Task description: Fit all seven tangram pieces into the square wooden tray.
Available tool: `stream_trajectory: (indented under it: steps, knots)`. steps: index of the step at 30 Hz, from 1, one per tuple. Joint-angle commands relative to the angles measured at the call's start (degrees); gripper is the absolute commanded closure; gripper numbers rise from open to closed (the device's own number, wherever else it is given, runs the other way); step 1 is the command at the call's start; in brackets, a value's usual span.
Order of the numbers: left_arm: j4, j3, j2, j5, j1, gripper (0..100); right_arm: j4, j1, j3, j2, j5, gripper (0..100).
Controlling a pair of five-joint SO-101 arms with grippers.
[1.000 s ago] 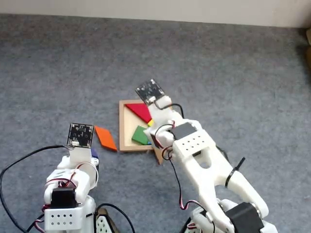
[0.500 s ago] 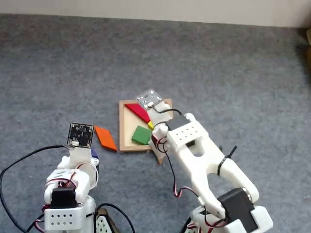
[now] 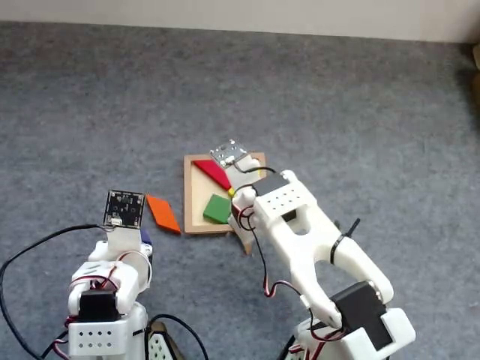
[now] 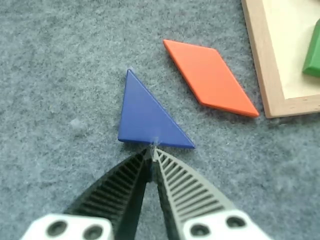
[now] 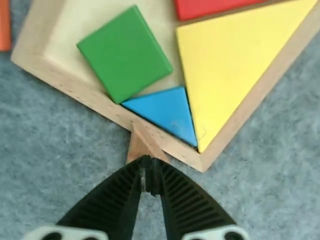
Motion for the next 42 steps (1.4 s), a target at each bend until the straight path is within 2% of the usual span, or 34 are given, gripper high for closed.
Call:
stream_trajectory:
  steps: [1, 5, 14, 25, 33, 42]
  knots:
    - [0.2, 1.2, -0.5, 0.5, -0.6, 97, -0.1, -0.3, -3.2, -0.6, -0.4, 98.9]
    - [0.2, 1.2, -0.5, 0.5, -0.6, 97, -3.3, 0.0, -2.9, -0.6, -0.2, 98.9]
    - [0.2, 1.2, -0.5, 0.5, -0.6, 97, -3.6, 0.0, -2.9, -0.6, -0.2, 98.9]
    - [0.2, 1.2, -0.5, 0.5, -0.6, 97, 0.8, -0.4, -3.3, -0.8, -0.4, 98.9]
    - [0.2, 1.2, -0.5, 0.5, -0.6, 97, -3.6, -0.4, -2.9, -0.6, -0.5, 98.9]
    - [0.2, 1.2, -0.5, 0.5, -0.6, 97, -3.6, -0.3, -3.0, -0.5, -0.4, 98.8]
